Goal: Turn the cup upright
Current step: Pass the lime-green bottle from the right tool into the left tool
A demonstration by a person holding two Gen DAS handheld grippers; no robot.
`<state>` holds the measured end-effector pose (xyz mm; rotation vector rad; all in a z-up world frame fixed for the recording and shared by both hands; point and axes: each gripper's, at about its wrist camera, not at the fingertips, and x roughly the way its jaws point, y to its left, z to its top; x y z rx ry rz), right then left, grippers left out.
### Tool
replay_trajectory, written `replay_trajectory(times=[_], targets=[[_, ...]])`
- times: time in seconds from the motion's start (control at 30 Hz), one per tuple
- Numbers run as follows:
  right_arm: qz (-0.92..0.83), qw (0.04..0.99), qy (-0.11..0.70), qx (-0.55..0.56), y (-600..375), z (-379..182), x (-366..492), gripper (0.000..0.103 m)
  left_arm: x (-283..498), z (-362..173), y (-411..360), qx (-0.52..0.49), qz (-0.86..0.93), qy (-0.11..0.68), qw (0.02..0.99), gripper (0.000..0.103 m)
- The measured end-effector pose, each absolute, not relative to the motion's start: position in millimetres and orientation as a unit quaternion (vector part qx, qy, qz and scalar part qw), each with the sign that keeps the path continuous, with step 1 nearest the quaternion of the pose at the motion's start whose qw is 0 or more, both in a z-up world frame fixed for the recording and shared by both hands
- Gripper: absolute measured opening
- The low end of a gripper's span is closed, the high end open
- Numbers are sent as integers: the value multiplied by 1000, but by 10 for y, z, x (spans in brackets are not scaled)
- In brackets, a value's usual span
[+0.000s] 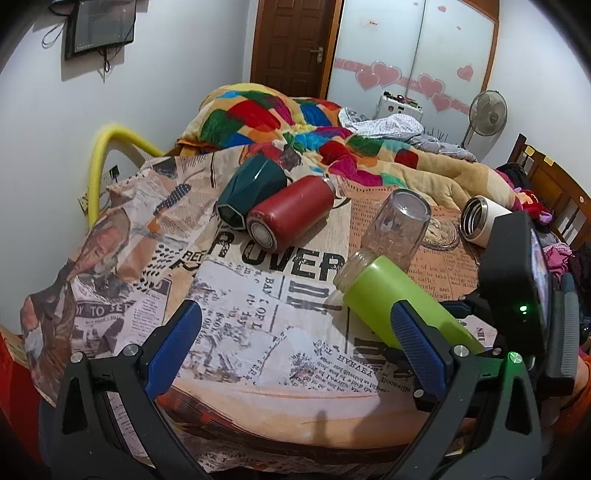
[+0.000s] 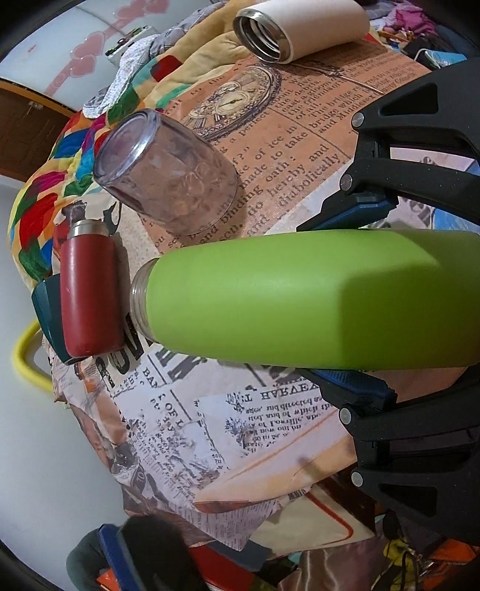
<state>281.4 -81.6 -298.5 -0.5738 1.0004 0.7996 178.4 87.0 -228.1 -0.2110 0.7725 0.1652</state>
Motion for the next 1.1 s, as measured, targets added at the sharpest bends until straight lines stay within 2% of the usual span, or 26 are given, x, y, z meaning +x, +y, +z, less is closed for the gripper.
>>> replay_trajectory(times=[0.37, 0.63, 0.9, 1.1], targets=[[367, 796, 447, -179, -1399, -2497, 2660, 67, 2036, -2385, 664, -131, 47, 421, 897, 103], [262, 869, 396, -138, -2029, -2193, 2538, 69, 2378, -2639, 310, -188, 0, 490, 851, 100], [240, 887, 384, -84, -2306, -2128, 2486, 69, 2624, -2877, 182, -223, 46, 554, 801, 97], [233, 892, 381, -66, -2403, -2140, 2432, 69, 2790, -3026, 178, -223, 93, 584, 775, 85]])
